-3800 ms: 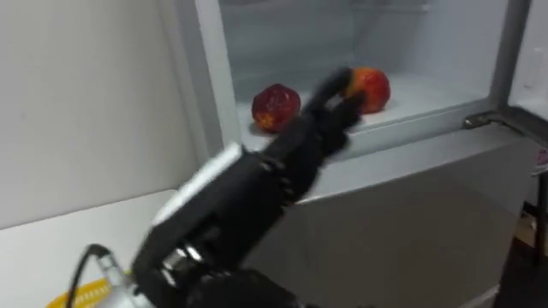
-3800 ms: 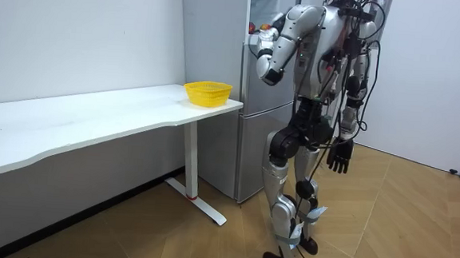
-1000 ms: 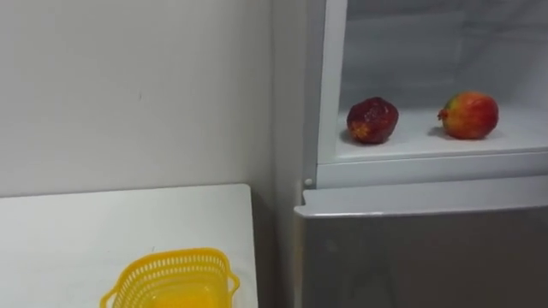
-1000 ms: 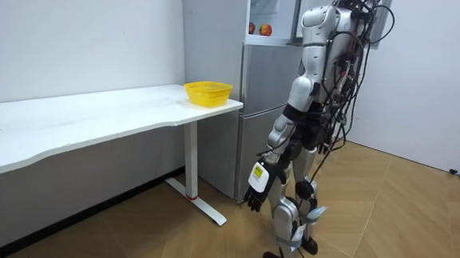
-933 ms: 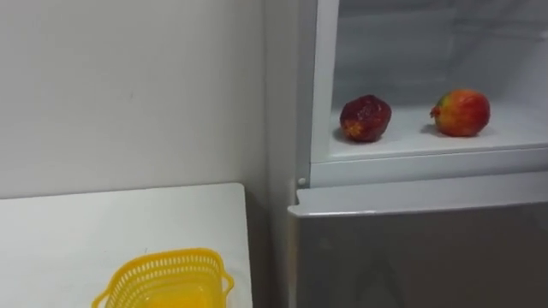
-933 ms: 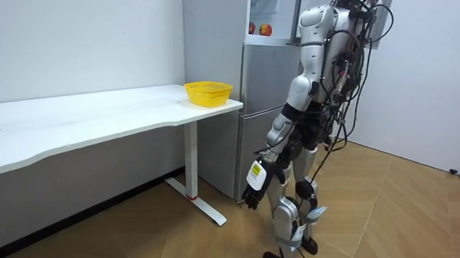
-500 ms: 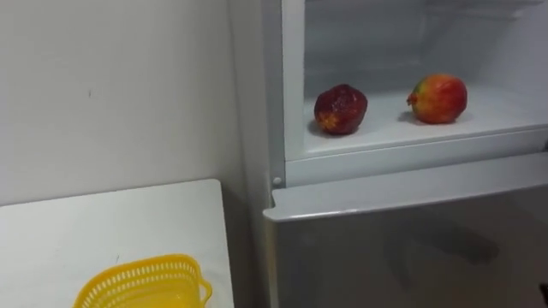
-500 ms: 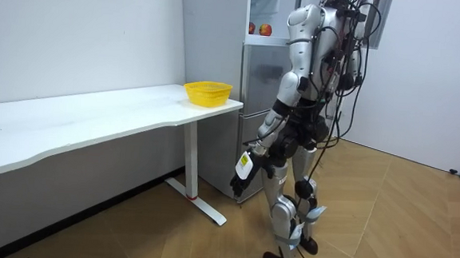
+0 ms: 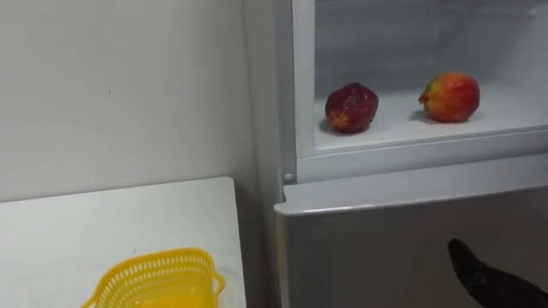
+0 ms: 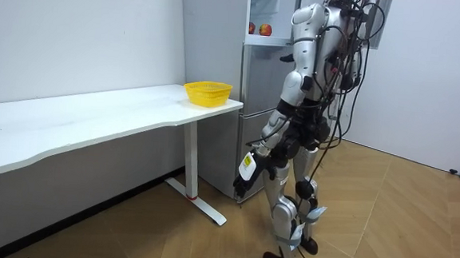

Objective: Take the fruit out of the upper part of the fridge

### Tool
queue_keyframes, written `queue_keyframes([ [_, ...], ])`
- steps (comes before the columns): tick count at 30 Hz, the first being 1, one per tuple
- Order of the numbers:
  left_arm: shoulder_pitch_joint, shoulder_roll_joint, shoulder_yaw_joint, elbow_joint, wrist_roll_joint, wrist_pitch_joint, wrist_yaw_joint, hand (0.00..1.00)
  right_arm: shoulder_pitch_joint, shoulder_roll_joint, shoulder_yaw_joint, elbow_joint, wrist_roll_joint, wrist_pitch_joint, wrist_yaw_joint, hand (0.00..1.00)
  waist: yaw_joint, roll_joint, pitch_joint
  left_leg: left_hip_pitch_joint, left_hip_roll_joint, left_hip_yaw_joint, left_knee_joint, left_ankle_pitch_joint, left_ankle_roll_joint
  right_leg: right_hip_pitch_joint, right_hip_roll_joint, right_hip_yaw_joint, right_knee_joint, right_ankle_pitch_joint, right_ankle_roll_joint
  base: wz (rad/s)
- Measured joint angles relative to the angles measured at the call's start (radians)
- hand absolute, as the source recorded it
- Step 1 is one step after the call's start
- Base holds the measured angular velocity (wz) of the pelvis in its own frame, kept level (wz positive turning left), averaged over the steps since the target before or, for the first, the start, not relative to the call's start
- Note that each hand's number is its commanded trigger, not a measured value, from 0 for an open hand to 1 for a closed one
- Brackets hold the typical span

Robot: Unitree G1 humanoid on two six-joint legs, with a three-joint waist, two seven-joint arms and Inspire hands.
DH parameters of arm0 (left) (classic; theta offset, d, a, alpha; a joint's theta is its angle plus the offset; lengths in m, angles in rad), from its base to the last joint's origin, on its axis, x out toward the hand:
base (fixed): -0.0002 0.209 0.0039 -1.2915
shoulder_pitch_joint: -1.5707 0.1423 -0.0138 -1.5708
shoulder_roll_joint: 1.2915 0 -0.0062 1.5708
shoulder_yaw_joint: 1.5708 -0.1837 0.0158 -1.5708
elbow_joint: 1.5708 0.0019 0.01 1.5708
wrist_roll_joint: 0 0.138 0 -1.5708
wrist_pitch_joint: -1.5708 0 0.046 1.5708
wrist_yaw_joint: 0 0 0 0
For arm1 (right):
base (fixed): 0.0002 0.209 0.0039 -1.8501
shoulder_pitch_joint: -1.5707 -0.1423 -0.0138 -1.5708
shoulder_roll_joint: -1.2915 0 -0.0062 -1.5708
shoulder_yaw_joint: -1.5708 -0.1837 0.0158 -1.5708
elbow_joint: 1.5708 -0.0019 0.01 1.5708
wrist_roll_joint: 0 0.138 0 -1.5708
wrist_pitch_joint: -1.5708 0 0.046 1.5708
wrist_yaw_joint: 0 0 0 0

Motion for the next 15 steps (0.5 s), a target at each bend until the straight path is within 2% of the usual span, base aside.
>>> queue_keyframes([
  [6, -0.006, 0.004, -0.033, 0.004, 0.0, -0.005, -0.018, 0.0, -0.016, -0.01, 0.048, 0.0, 0.0, -0.029, -0.038, 0.0, 0.015, -0.015, -0.0014, -0.002, 0.0, -0.002, 0.0, 0.0, 0.0, 0.003, 0.0, -0.002, -0.004, 0.002, 0.001, 0.0],
  [11, -0.035, 0.012, -0.037, 0.036, 0.004, -0.005, -0.047, 0.0, -0.029, -0.02, 0.074, 0.0, -0.025, -0.035, -0.039, 0.0, 0.042, -0.019, -0.0031, -0.006, 0.001, -0.005, 0.0, 0.0, 0.0, 0.008, 0.0, -0.008, -0.001, 0.008, 0.0, 0.01],
  [15, -0.044, 0.019, -0.036, 0.042, 0.005, -0.004, -0.058, 0.0, -0.111, -0.039, 0.072, 0.0, -0.05, -0.037, -0.037, 0.0, 0.042, -0.029, 0.0029, -0.008, 0.001, -0.028, 0.0, 0.0, 0.0, 0.012, -0.002, -0.03, -0.002, 0.009, -0.001, 0.11],
])
